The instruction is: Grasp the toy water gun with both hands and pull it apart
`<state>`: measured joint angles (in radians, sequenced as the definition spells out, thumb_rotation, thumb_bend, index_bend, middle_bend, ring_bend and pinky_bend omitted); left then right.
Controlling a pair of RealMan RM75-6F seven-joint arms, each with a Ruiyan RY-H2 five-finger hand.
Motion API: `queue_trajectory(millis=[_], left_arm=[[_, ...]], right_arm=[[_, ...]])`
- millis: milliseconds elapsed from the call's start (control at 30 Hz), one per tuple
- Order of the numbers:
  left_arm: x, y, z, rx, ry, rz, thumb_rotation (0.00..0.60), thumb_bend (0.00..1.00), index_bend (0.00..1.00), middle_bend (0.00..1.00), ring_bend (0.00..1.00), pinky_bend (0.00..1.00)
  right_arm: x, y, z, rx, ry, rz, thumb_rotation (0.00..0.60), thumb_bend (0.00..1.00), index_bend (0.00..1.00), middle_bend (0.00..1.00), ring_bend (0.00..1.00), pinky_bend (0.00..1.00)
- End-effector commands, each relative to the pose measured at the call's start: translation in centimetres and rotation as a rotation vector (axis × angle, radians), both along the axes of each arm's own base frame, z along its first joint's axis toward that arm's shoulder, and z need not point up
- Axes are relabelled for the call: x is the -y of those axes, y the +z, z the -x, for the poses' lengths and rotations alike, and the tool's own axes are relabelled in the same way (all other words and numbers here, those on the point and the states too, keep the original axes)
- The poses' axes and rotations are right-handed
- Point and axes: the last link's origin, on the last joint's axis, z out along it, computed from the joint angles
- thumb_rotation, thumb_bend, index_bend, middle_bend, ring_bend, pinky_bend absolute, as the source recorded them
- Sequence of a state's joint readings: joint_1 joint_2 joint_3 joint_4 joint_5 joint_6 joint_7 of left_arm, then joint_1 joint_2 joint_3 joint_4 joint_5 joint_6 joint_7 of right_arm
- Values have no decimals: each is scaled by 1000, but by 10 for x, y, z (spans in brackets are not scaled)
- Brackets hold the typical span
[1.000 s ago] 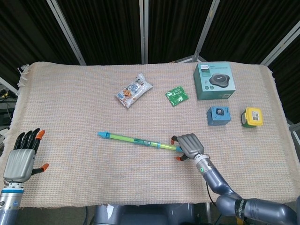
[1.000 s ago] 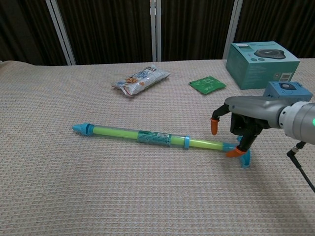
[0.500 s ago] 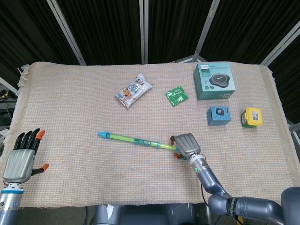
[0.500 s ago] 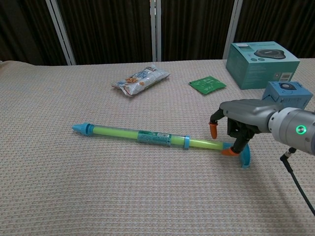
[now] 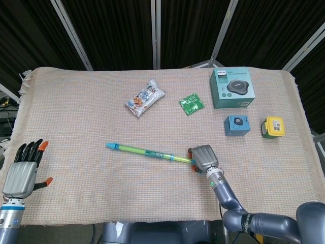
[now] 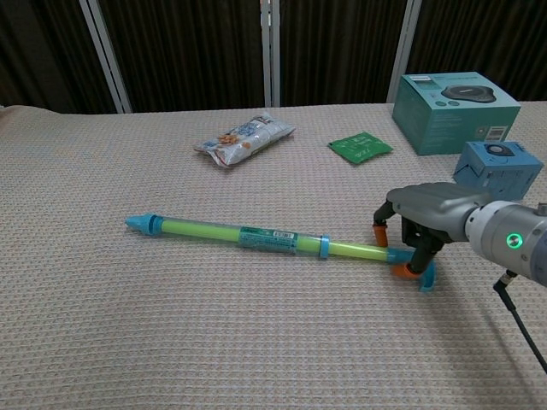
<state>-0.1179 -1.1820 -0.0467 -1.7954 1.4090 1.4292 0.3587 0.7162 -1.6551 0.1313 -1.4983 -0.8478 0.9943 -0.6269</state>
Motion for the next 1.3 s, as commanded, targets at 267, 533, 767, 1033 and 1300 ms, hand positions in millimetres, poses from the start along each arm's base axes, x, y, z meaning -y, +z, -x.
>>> queue_trajectory(millis=[267,533,767,1033,1300], left_arm=[[0,0,0,0,0,0,600,0,0,0,0,0],[-2,-1,1,-2,3,4,600,0,0,0,0,0],[-33,-9,-6,-12,-52,31,600,0,0,0,0,0],[-83,-43,-28,-39,-191,136,600,0,42,491,417,354],[-130,-98,-57,-27,-318,252,600,0,212,737,690,855]], right_arm=[[1,-6,1,-14,0,3,600,253,538,1000,1000,1000],[1,-5,2,-8,14,20,600,355,640,1000,1000,1000],[0,-1,0,-2,25,20,600,428,665,1000,1000,1000],[2,2,-3,-16,50,27,600,432,673,1000,1000,1000],[6,1,-6,-35,72,27,600,435,675,1000,1000,1000]])
